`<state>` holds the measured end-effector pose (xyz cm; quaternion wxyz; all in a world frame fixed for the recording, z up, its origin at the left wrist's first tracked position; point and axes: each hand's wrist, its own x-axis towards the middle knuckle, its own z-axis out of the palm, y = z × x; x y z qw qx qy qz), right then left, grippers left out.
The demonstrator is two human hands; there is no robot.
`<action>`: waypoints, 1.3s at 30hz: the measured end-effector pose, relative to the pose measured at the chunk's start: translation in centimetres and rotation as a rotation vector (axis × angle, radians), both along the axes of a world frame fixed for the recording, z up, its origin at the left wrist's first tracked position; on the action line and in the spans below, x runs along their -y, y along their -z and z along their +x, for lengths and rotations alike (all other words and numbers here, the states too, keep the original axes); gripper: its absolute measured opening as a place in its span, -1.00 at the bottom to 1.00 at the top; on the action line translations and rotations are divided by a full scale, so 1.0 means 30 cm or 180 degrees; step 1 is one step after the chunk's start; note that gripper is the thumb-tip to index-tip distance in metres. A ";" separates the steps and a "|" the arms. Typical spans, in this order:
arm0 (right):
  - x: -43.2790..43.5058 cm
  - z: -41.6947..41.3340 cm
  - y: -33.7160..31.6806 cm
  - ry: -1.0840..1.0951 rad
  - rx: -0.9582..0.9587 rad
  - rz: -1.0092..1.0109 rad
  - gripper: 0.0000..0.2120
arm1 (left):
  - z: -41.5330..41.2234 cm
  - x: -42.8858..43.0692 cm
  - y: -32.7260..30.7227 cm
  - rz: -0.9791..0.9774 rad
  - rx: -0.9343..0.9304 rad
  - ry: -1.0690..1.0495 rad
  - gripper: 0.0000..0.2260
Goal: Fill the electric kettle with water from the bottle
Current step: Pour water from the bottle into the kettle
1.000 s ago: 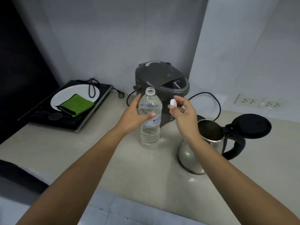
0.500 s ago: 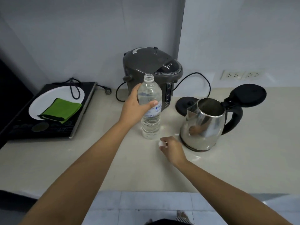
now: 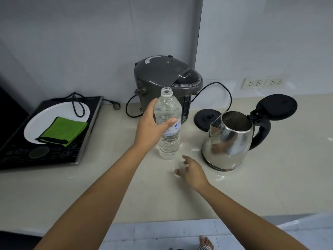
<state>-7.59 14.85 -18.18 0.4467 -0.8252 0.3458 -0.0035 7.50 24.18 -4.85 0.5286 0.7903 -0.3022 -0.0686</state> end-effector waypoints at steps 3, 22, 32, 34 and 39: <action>0.009 0.035 -0.060 0.0280 0.0496 0.0160 -0.09 | 0.000 0.002 0.003 0.0011 0.0026 -0.0017 -0.13; -0.033 0.240 -0.226 0.0950 0.2119 0.0081 -0.33 | -0.025 0.007 -0.029 -0.0144 -0.0052 0.0158 -0.09; 0.015 -0.070 -0.414 0.0933 0.2031 0.0271 -0.40 | -0.189 0.058 -0.136 -0.0628 0.0150 0.0658 -0.21; 0.032 -0.150 -0.422 0.0944 0.1945 0.0220 -0.41 | -0.236 0.078 -0.122 -0.0674 0.0076 0.0767 -0.21; 0.118 -0.351 -0.423 0.0956 0.1542 -0.0056 -0.45 | -0.349 0.146 -0.057 -0.0599 -0.0020 0.1020 -0.38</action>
